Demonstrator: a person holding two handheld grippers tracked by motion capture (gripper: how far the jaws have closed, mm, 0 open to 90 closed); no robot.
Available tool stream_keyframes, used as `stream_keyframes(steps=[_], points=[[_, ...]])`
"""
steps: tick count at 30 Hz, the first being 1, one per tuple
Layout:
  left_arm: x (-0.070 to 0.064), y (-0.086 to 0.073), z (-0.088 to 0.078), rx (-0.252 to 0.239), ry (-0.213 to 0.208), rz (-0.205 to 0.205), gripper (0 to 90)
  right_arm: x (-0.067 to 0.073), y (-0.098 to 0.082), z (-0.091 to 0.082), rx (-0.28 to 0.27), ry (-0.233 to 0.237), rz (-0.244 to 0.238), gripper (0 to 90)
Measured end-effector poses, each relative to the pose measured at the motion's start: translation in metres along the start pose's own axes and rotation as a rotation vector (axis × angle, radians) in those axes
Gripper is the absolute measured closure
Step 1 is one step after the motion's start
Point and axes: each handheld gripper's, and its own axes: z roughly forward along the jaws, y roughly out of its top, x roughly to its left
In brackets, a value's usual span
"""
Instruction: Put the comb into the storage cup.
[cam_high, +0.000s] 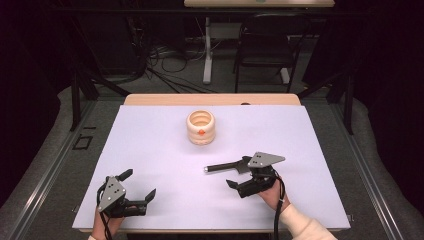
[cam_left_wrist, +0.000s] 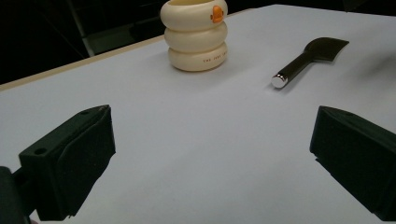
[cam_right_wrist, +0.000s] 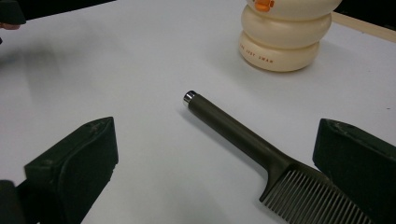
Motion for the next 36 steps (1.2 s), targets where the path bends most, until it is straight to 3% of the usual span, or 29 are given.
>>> stream_keyframes(steps=[16,21,36], points=[[0.000,0.000,0.001,0.009,-0.009,0.006,0.0,-0.009,0.018,0.040,0.067,0.027,0.002,0.0],[0.000,-0.001,0.002,0.008,-0.012,0.006,0.0,-0.014,0.023,0.046,0.072,0.034,0.020,0.0],[0.000,0.000,0.001,0.003,-0.010,0.005,0.1,-0.015,0.031,0.066,0.099,0.044,0.009,0.0]])
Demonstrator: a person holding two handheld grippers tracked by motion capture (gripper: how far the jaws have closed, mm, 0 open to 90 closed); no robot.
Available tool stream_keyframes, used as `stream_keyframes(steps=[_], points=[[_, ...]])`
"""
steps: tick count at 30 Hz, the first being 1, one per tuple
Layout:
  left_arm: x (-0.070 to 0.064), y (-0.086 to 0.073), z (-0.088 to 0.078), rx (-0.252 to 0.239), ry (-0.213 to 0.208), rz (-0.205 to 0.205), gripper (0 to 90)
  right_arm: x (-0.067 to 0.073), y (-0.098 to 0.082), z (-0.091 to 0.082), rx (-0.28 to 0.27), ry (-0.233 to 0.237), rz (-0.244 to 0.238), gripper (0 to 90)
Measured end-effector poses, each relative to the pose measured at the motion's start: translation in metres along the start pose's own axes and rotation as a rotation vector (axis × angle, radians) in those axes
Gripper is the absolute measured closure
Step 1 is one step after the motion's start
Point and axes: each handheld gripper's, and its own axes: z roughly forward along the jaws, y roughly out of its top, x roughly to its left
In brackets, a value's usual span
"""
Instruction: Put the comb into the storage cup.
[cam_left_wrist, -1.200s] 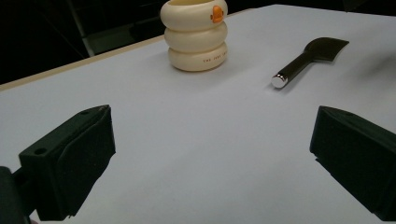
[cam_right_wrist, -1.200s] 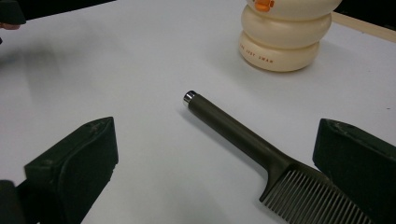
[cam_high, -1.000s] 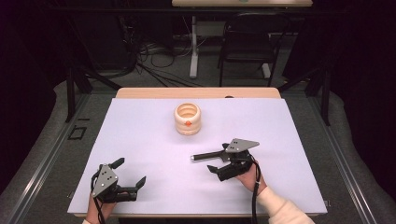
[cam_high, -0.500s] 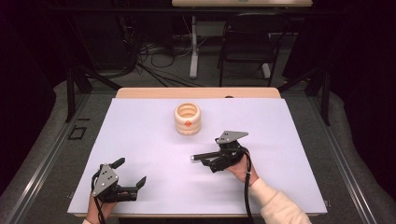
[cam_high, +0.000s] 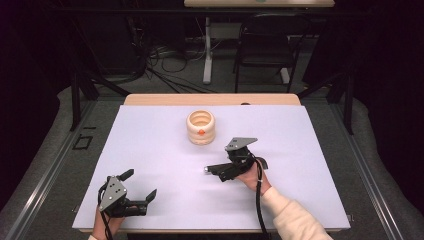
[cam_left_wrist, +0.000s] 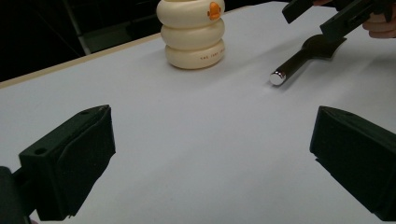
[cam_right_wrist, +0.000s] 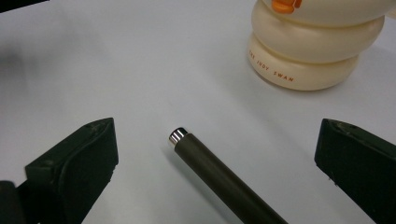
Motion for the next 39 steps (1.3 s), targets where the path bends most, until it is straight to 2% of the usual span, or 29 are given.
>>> stream_keyframes(steps=[8,11,17,18,19,20,21,22,23,24,25,26,27,28,31,34,39], points=[[0.000,0.000,0.001,0.003,-0.005,-0.001,0.1,-0.001,0.007,0.012,0.009,0.004,-0.002,0.0],[0.000,0.000,0.001,0.003,-0.003,0.003,0.1,-0.002,0.009,0.016,0.013,-0.001,0.004,4.4],[0.000,0.000,0.001,0.003,-0.007,0.003,0.1,-0.001,0.011,0.022,0.012,-0.028,-0.010,23.0],[0.000,0.000,0.001,0.003,-0.007,0.003,0.1,-0.001,0.011,0.022,0.012,-0.028,-0.010,23.0],[0.000,0.000,0.001,0.001,-0.006,0.004,0.1,-0.001,0.011,0.023,0.014,-0.029,-0.014,31.2],[0.000,0.000,0.001,0.000,-0.006,0.001,0.1,-0.001,0.011,0.023,0.014,-0.029,-0.014,31.2],[0.000,0.000,0.001,0.002,-0.006,0.000,0.1,-0.001,0.012,0.023,0.017,-0.031,-0.017,35.3],[0.000,-0.001,0.001,0.005,-0.009,0.000,0.1,-0.001,0.011,0.026,0.025,-0.031,-0.025,44.9],[0.000,-0.001,0.001,0.005,-0.009,0.000,0.1,-0.001,0.011,0.026,0.025,-0.031,-0.025,44.9],[0.000,0.000,0.000,0.002,-0.007,0.004,0.1,0.000,0.011,0.028,0.040,-0.029,-0.035,53.7],[0.000,0.000,0.000,0.002,-0.007,0.004,0.1,0.000,0.011,0.028,0.040,-0.029,-0.035,53.7],[0.000,-0.001,0.001,0.005,-0.009,0.000,0.1,0.001,0.012,0.030,0.058,-0.029,-0.058,64.8],[0.000,-0.001,0.001,0.005,-0.009,0.000,0.1,0.001,0.012,0.030,0.058,-0.029,-0.058,64.8],[0.000,-0.001,0.002,0.012,-0.011,-0.001,0.1,0.003,0.011,0.032,0.069,-0.028,-0.075,73.9],[0.000,-0.001,0.001,0.011,-0.011,0.002,0.1,0.006,0.012,0.036,0.094,-0.041,-0.096,85.0],[-0.001,-0.001,0.002,0.018,-0.016,-0.006,0.1,0.008,0.012,0.039,0.111,-0.048,-0.105,89.9],[0.000,-0.001,0.002,0.018,-0.015,-0.004,0.1,0.010,0.011,0.043,0.141,-0.054,-0.119,90.0]])
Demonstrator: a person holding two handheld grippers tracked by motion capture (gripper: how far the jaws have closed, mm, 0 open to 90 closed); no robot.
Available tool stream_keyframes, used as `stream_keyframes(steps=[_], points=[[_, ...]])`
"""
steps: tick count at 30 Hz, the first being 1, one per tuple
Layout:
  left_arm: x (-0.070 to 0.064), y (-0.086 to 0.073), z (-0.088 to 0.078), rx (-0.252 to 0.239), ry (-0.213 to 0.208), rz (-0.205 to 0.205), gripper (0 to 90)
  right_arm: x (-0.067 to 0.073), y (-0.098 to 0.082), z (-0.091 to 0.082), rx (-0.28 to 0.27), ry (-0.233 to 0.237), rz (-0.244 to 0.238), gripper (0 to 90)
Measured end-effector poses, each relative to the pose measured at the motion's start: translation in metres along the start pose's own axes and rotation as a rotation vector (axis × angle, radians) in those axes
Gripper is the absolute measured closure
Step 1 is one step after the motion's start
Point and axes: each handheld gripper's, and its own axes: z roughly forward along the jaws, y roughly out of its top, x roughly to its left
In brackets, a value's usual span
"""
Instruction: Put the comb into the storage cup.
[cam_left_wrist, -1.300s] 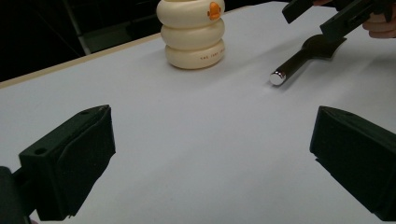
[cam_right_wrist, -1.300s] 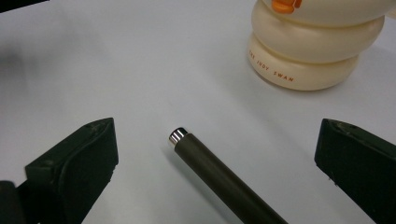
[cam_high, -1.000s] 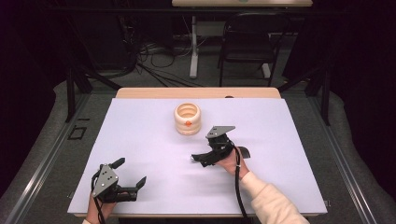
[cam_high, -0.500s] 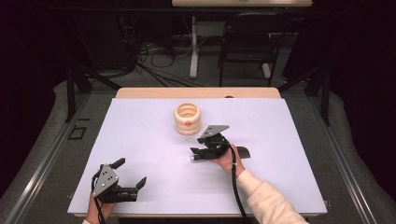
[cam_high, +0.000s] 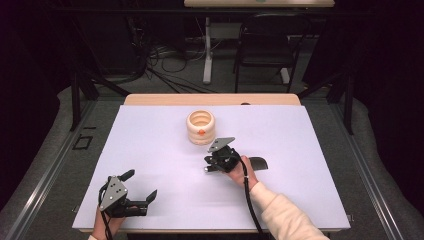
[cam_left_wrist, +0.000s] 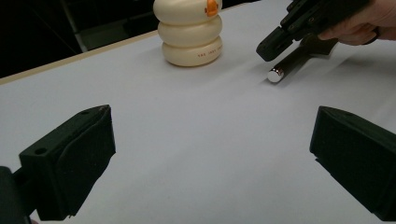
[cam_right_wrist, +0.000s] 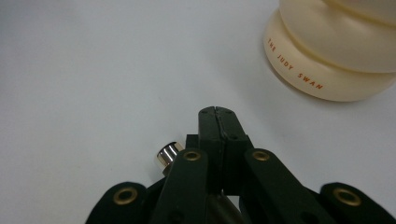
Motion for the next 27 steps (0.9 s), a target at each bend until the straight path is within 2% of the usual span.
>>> stream_keyframes(steps=[15,27], points=[[0.0001,-0.0001,-0.0009,0.007,0.005,0.009,0.1,0.0007,-0.0040,0.0049,0.042,0.016,0.006,90.0],[0.0013,-0.0004,0.0007,0.013,0.008,0.008,0.1,0.0083,-0.0053,0.0006,0.073,0.047,-0.019,90.0]])
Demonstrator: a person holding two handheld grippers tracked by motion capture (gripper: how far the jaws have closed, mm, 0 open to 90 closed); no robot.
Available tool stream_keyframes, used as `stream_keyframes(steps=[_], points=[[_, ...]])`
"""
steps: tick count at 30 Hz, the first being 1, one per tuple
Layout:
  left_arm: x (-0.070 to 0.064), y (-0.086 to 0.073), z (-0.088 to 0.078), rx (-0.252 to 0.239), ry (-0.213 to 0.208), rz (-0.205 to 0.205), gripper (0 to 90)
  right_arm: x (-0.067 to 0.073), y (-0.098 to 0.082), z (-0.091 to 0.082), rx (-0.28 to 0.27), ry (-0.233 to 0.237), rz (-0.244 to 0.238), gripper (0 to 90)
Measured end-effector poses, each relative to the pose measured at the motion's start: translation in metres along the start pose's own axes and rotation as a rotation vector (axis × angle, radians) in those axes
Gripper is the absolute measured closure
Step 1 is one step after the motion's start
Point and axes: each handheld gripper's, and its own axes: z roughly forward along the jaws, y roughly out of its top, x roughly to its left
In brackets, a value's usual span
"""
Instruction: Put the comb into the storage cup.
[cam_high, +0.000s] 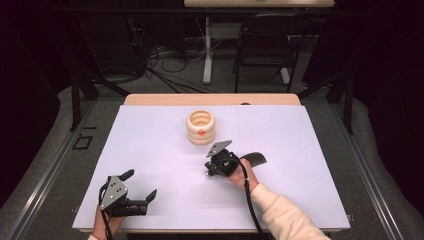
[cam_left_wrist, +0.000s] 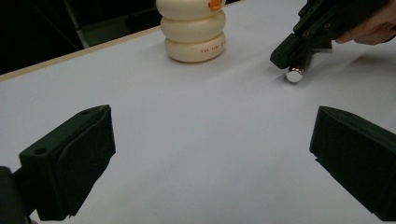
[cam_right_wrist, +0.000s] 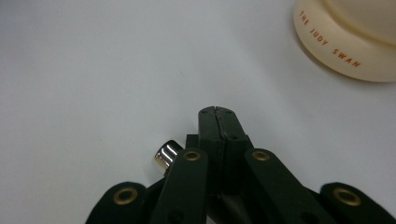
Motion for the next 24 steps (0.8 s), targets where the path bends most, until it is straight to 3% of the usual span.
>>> stream_keyframes(steps=[9,24], points=[[0.000,0.000,-0.001,-0.005,0.001,-0.003,0.1,0.007,-0.003,-0.006,0.020,0.007,-0.020,90.0],[0.001,0.000,0.000,0.000,-0.003,-0.003,0.1,0.011,-0.009,-0.012,0.058,0.025,-0.015,90.0]])
